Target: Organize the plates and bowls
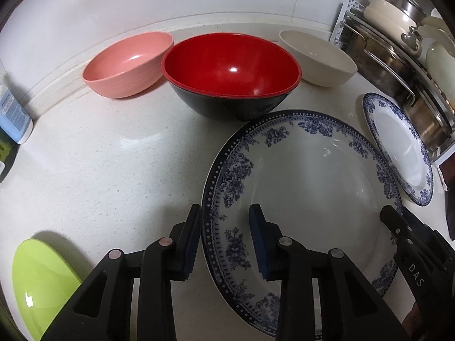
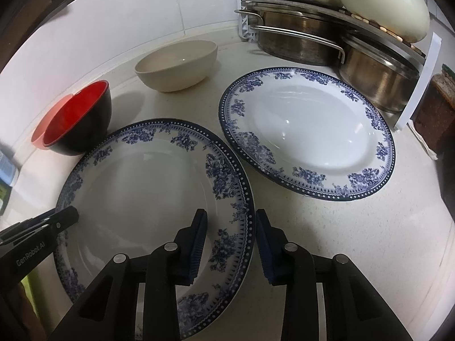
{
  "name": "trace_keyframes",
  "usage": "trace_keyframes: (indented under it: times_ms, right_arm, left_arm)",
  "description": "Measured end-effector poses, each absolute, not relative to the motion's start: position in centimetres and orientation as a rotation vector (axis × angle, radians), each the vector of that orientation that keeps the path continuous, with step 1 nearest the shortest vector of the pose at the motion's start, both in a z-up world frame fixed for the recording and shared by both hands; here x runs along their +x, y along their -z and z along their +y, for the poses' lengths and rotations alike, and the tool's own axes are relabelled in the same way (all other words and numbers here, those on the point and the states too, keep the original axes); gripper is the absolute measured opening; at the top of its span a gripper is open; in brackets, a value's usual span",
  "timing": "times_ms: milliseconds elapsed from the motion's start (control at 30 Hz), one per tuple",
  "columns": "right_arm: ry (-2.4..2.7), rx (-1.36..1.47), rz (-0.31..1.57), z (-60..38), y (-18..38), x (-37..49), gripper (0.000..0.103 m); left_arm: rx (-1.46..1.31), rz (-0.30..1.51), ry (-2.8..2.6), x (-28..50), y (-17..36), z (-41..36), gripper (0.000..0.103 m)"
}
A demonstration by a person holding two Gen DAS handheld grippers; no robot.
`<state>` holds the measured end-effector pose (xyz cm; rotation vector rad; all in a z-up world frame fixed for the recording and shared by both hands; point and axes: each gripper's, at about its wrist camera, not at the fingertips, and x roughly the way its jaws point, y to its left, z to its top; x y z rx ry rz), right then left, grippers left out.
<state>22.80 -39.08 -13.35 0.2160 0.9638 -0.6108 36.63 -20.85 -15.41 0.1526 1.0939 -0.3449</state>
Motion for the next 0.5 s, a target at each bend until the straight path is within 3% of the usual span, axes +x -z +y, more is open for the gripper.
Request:
trace_keyframes:
  times_ms: [500]
  right_arm:
    - [0.58,0.165,0.918,-36.0,11.4,22.0,0.035]
  left_arm:
    - [0.115,1.024,0.324,34.4,13.3,-18.1,0.033]
